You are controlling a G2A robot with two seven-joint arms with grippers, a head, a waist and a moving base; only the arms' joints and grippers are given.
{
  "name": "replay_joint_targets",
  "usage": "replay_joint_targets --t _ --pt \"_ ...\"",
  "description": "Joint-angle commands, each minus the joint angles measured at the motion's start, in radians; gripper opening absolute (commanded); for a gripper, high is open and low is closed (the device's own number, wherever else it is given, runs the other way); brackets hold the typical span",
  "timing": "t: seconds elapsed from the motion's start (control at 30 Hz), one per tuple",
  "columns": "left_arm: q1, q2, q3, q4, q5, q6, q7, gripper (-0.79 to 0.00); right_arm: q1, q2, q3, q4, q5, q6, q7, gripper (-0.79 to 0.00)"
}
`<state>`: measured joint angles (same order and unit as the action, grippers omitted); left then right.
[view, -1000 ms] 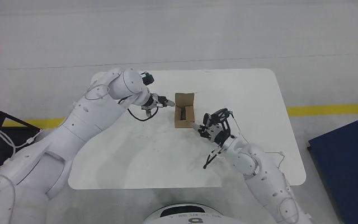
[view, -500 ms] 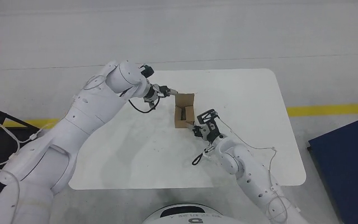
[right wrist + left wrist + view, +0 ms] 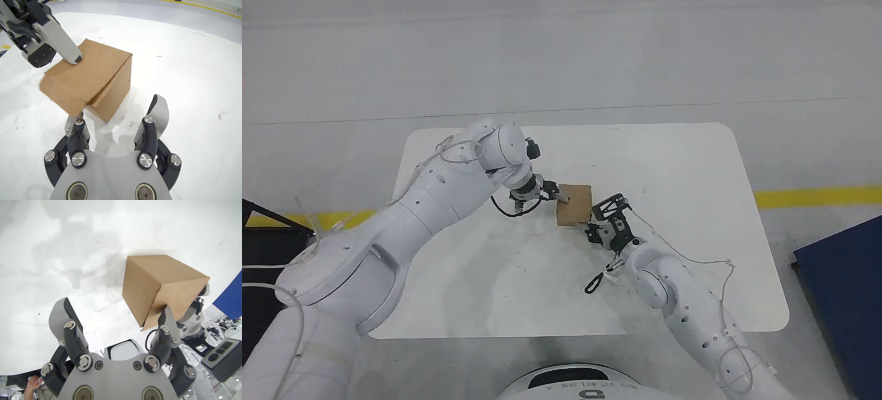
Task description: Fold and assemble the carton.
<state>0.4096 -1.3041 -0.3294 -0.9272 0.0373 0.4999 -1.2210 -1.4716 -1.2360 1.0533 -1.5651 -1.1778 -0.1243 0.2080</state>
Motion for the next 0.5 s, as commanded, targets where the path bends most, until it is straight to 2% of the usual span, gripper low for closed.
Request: replay_joint_targets --t 0.0,0.17,0.23,0.33,0.47 --pt "-0.002 -0.009 0.007 0.013 0.010 0.001 -0.002 0.000 -0.011 0.007 0.010 -0.014 -0.006 -0.070 0.006 -0.148" --pt "-0.007 -0.026 0.001 0.035 0.005 -0.020 0.001 0.000 -0.065 0.028 0.091 -0.055 0.068 -0.241 -0.068 -0.142" --pt "-0.009 -0.031 -0.001 0.041 0.009 -0.024 0.001 0.000 -0.069 0.031 0.123 -0.059 0.084 -0.212 -0.080 -0.142" --pt "-0.008 -0.036 -0.003 0.050 0.015 -0.027 -0.001 0.000 -0.050 0.027 0.109 -0.067 0.066 -0.157 -0.046 -0.139" --pt "-0.006 -0.041 -0.008 0.054 0.025 -0.030 -0.002 0.000 -0.013 0.019 0.080 -0.041 0.054 -0.110 -0.007 -0.185"
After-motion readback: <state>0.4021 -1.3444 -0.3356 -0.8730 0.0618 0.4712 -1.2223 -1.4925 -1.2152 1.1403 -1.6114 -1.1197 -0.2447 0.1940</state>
